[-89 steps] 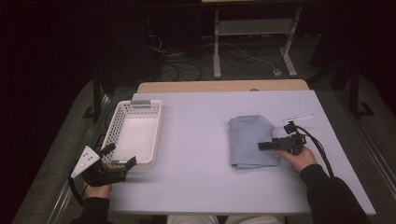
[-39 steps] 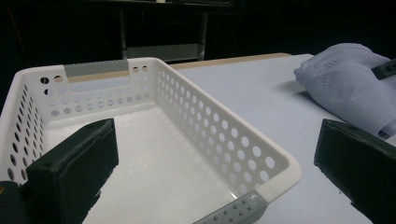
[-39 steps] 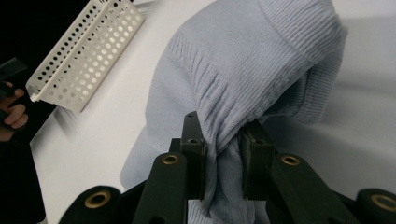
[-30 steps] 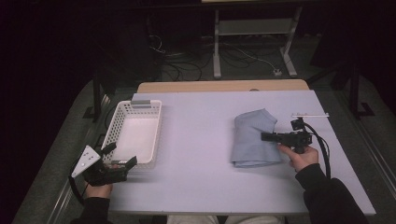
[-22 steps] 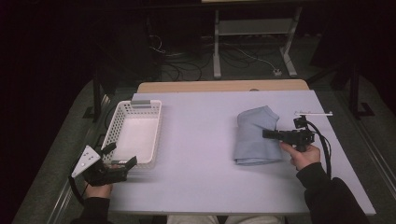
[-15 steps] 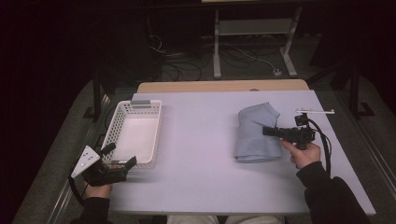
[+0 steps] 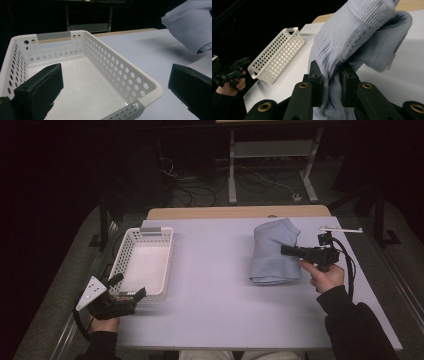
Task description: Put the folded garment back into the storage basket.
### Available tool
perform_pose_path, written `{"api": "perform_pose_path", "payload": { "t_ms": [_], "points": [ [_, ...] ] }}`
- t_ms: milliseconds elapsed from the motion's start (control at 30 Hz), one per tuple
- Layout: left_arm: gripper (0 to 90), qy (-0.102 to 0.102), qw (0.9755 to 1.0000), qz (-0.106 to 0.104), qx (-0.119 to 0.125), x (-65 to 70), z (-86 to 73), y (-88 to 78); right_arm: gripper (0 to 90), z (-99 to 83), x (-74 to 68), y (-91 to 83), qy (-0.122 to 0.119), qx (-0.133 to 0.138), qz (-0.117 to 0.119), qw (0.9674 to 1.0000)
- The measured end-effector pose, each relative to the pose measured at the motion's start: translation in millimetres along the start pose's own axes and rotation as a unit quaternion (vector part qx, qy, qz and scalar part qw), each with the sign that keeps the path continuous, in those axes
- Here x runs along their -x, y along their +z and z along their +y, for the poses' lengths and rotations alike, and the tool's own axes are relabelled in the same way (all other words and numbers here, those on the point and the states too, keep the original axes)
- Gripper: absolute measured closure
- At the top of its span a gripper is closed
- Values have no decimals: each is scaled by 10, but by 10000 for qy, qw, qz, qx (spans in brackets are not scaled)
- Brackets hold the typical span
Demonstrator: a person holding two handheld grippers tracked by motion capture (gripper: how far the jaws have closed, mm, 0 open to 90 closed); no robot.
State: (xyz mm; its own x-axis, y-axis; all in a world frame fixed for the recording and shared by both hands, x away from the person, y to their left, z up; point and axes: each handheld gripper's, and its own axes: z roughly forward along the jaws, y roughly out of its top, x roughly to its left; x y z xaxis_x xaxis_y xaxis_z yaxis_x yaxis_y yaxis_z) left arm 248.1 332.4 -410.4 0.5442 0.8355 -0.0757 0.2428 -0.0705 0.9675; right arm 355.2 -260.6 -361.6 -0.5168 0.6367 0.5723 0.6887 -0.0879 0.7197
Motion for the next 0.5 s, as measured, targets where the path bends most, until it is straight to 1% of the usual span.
{"api": "perform_pose_path", "payload": {
  "t_ms": [200, 333, 500],
  "points": [
    [0, 3, 10000, 4, 1, 0, 1, -1, 737, 136, -106, 2, -149, 66, 29, 9999],
    [0, -10, 10000, 4, 18, 1, 1, -2, 737, 200, -167, 10, -194, 82, 64, 9998],
    [0, -12, 10000, 2, 15, 0, 1, -1, 736, 251, -206, 31, -236, 121, 78, 9996]
  ]
}}
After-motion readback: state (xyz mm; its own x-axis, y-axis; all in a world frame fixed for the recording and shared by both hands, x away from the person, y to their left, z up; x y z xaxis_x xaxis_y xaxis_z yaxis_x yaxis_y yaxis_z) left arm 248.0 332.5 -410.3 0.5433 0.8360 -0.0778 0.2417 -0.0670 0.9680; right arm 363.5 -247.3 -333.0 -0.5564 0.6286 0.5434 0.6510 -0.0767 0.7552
